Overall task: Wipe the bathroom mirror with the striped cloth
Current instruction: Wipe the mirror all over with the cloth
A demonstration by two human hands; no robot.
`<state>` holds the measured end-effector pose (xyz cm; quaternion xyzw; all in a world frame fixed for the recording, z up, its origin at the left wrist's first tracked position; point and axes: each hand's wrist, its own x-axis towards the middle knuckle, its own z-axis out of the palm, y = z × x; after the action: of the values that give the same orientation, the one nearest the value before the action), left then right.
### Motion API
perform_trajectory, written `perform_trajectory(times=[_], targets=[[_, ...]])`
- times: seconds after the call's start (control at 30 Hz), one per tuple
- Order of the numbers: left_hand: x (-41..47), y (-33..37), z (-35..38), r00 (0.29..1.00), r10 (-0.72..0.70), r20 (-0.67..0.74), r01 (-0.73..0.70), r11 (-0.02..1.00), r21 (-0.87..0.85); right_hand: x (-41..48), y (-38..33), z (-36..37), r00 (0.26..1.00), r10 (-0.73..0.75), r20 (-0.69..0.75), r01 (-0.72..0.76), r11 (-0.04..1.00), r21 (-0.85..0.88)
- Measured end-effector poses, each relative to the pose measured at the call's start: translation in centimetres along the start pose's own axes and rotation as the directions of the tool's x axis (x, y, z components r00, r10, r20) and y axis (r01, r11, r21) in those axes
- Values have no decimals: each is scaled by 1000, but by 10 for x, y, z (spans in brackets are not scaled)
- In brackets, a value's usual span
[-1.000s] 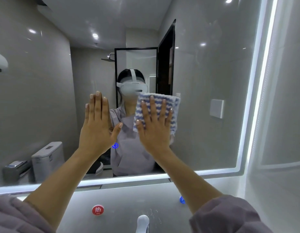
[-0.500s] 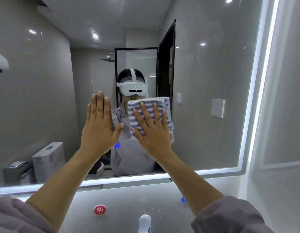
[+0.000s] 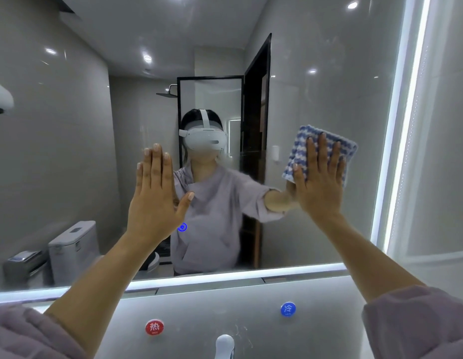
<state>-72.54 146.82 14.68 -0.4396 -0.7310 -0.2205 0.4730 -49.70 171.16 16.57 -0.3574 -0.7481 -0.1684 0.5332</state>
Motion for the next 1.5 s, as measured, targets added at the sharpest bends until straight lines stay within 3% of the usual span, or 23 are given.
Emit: perform_trajectory(times=[0.27, 0.63, 0.77, 1.03, 1.23, 1.5], targets=[[-1, 1, 1, 1000, -1, -13, 1, 1000, -27, 4, -36, -1, 996, 88, 4, -88, 996, 34], [-1, 3, -1, 1000, -14, -12, 13, 1000, -24, 22, -145, -4, 965, -243, -100, 248, 968, 42], [-2, 3, -2, 1000, -21, -6, 21, 1000, -17, 17, -176, -2, 940, -333, -73, 336, 941, 45], [-1, 2, -3, 1000, -23, 1, 23, 1000, 9, 26, -140, -5, 886, -464, -16, 463, 885, -45], [-1, 3, -4, 1000, -28, -10, 28, 1000, -2, 37, -71, -13, 934, -354, -56, 350, 934, -64], [-1, 3, -3, 1000, -22, -11, 22, 1000, 6, 32, 2, -13, 999, -36, -19, 36, 999, 12]])
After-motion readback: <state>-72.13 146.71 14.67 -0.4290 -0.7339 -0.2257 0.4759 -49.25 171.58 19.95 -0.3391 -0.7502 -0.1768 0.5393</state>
